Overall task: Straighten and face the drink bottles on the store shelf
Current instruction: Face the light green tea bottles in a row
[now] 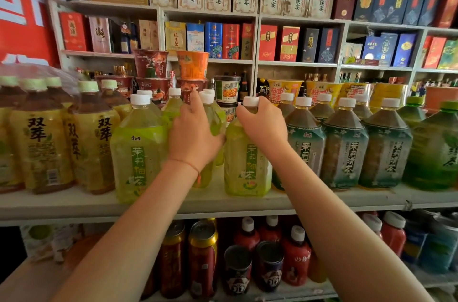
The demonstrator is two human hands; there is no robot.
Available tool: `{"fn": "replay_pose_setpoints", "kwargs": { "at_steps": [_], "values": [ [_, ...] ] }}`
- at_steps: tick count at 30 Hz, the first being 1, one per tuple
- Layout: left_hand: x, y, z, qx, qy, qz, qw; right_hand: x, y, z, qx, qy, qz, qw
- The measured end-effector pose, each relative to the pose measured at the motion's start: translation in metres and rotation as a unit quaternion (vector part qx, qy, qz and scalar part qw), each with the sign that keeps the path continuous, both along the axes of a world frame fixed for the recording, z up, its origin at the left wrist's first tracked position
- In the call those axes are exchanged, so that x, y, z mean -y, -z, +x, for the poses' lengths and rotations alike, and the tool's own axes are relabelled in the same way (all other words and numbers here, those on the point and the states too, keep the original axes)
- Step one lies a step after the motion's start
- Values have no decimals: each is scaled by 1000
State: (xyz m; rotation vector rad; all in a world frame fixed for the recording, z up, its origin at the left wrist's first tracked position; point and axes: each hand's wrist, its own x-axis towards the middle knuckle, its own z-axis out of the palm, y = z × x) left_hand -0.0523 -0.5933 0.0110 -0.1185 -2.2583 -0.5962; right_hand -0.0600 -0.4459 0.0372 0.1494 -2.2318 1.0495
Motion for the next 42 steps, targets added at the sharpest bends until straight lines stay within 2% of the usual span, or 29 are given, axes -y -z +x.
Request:
{"fn": "replay_pose_setpoints", "kwargs": {
  "at_steps": [3,7,12,17,19,22,29,32,35,37,39,42],
  "values": [
    [1,8,20,-89,40,10,995,0,-1,-2,-3,-3,-8,1000],
    [11,-5,39,-147,52,15,988,3,-2,-7,-1,-15,-23,1000],
    [19,-6,29,-80,45,-55,994,10,-2,-11,1,-24,-32,999],
    [14,-30,7,-49,2,28,998,10,-2,-11,10,-19,-16,1000],
    [13,-40,4,-16,-33,15,999,9,0,-11,11,-21,-12,1000],
    [12,-43,11,-22,-42,16,999,7,2,-11,8,-19,-9,1000],
    [13,-38,60,-197,84,30,976,10,0,-11,3,3,0,1000],
    [24,-56,80,-202,148,63,966,12,3,-9,-9,-1,-10,1000],
    [34,-70,81,-126,224,141,956,11,-1,9,-95,-63,-95,989],
    [32,-66,74,-58,287,189,937,7,-10,35,-137,-152,-179,962],
    [25,-61,67,-20,334,194,922,-1,-14,56,-85,-268,-188,941],
    [12,-60,61,6,376,164,912,-11,-4,74,44,-362,-97,926]
  ]
}}
